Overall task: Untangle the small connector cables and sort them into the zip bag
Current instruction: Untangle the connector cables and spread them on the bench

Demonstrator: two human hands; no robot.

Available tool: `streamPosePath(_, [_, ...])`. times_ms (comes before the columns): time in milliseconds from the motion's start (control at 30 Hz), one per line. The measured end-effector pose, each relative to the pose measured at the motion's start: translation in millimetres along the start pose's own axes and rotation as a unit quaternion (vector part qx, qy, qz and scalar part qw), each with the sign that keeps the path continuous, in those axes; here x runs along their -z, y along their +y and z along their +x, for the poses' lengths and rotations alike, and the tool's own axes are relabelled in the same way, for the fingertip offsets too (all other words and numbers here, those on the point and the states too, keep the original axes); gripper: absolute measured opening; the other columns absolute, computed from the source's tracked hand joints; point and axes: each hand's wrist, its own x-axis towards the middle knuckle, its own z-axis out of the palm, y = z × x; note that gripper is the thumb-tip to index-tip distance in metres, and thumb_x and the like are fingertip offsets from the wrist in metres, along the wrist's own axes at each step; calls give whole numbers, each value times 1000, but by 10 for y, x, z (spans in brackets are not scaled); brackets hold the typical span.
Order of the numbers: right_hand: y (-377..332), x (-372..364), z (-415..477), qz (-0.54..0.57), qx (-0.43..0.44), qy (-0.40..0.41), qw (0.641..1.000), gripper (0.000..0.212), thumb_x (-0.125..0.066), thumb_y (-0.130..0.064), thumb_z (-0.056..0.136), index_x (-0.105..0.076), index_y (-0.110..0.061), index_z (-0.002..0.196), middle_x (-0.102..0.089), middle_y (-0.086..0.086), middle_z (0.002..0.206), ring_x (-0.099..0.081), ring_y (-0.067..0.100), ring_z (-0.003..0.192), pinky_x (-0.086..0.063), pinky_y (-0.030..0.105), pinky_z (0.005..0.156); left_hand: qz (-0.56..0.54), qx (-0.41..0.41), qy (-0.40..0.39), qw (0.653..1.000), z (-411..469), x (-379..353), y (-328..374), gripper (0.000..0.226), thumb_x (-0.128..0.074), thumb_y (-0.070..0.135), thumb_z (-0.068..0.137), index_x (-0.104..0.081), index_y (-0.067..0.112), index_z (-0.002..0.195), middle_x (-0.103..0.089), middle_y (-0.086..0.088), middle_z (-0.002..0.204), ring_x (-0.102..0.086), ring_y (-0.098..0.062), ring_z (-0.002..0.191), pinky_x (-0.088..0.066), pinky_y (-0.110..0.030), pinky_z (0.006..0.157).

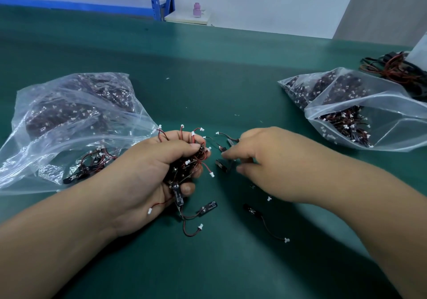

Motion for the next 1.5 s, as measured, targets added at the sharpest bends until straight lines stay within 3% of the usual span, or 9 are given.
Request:
streamPosePath(267, [-159,10,-50,73,39,-14,996,29,-62,-19,87,-75,-39,103,-55,-13,88,-57,7,91,-51,35,83,-12,-11,-16,1000,84,96,-47,11,-68,14,72,-74,20,79,-70,-10,81,-56,-16,52,-37,-24,39])
streamPosePath(367, [-249,34,-95,112,53,-9,992,26,-69,-31,83,-70,-42,106,-53,-11,88,-53,3,85,-49,34,78,-33,-6,-14,999,138,115,-51,14,-73,14,64,-74,21,76,-70,-8,79,-56,-16,50,-36,-23,38])
streamPosePath(467, [-356,-15,-116,73,68,-48,994,29,-70,-46,84,-66,-44,112,-50,-13,97,-51,4,98,-47,36,88,-56,-2,-21,998,165,128,-45,23,-78,20,54,-75,21,76,-70,-7,80,-56,-15,50,-36,-23,36])
streamPosePath(567, [-414,-52,-114,59,75,-45,994,14,-68,-44,87,-68,-38,100,-48,-13,99,-49,3,97,-46,35,90,-94,8,-16,995,172,144,-37,25,-79,17,51,-75,20,76,-69,-6,78,-56,-16,50,-35,-22,35])
streamPosePath(800, [-292,191,-130,82,25,-53,995,8,-73,-30,80,-67,-28,75,-60,-15,77,-55,-3,72,-40,12,59,-143,14,-50,988,170,206,25,17,-76,17,66,-73,21,82,-68,-1,83,-54,-13,54,-37,-21,36])
streamPosePath(933, [-164,312,-163,150,-19,-33,988,10,-72,-23,78,-68,-27,69,-59,-22,55,-54,-2,51,-40,9,48,-131,4,-55,990,195,217,-2,21,-79,13,64,-74,20,82,-68,-3,83,-54,-15,54,-36,-21,37])
streamPosePath(1133, [-27,389,-161,219,-32,-43,974,7,-69,-29,80,-73,-34,80,-70,-15,67,-57,0,53,-44,14,52,-111,1,-62,992,227,260,-33,16,-77,19,68,-74,22,83,-67,-2,82,-54,-14,54,-36,-22,36])
streamPosePath(1300, [132,420,-139,197,-62,9,978,22,-69,-14,87,-75,-35,87,-72,-15,81,-67,11,78,-55,32,79,-94,13,-40,995,269,280,-53,16,-77,18,65,-74,21,81,-68,-4,81,-53,-15,53,-36,-21,37])
streamPosePath(1500, [21,169,-57,103,-17,-47,993,30,-59,-13,96,-74,-34,109,-53,-25,83,-50,-12,74,-33,2,70,-87,15,-31,996,272,265,-55,21,-79,15,57,-74,20,77,-68,-5,78,-53,-15,50,-35,-20,36])
